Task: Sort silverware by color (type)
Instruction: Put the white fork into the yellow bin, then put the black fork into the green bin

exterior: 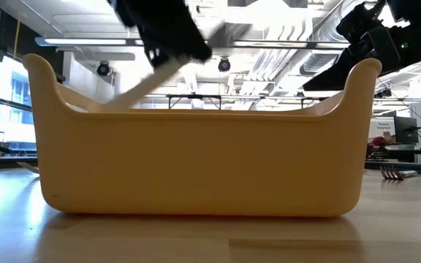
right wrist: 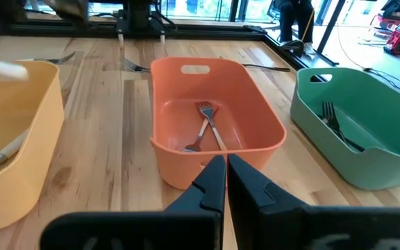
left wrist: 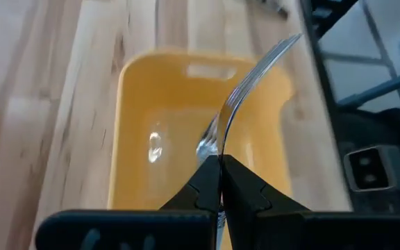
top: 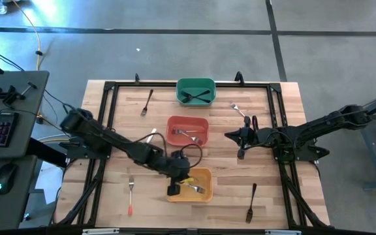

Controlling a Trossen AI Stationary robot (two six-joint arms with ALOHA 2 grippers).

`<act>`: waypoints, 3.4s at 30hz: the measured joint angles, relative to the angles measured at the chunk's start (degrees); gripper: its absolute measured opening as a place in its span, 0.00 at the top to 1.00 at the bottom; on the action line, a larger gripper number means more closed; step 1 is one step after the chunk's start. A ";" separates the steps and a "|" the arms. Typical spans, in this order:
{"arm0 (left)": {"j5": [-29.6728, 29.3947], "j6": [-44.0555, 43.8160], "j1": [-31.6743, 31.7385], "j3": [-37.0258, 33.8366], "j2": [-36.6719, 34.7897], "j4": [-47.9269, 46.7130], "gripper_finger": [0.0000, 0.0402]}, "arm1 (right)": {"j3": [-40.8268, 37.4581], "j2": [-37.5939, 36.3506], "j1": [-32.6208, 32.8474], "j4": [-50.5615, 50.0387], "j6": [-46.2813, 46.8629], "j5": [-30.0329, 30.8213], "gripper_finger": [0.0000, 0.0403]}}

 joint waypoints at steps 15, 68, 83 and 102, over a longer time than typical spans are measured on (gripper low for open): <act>3.07 3.44 3.28 -0.04 2.57 -0.23 0.90 | 0.00 0.00 0.00 -0.03 -0.47 -0.02 1.00; 0.57 30.10 71.28 -12.20 -2.55 -18.84 0.68 | 0.00 0.00 -0.02 2.13 -0.84 -0.04 1.00; 2.58 30.52 72.60 -11.52 3.63 -19.29 0.69 | 0.00 0.00 -0.02 2.11 -0.82 -0.03 1.00; 0.69 34.51 70.65 -11.51 -3.02 -22.71 0.99 | 0.00 0.00 -0.02 2.09 -0.64 -0.04 1.00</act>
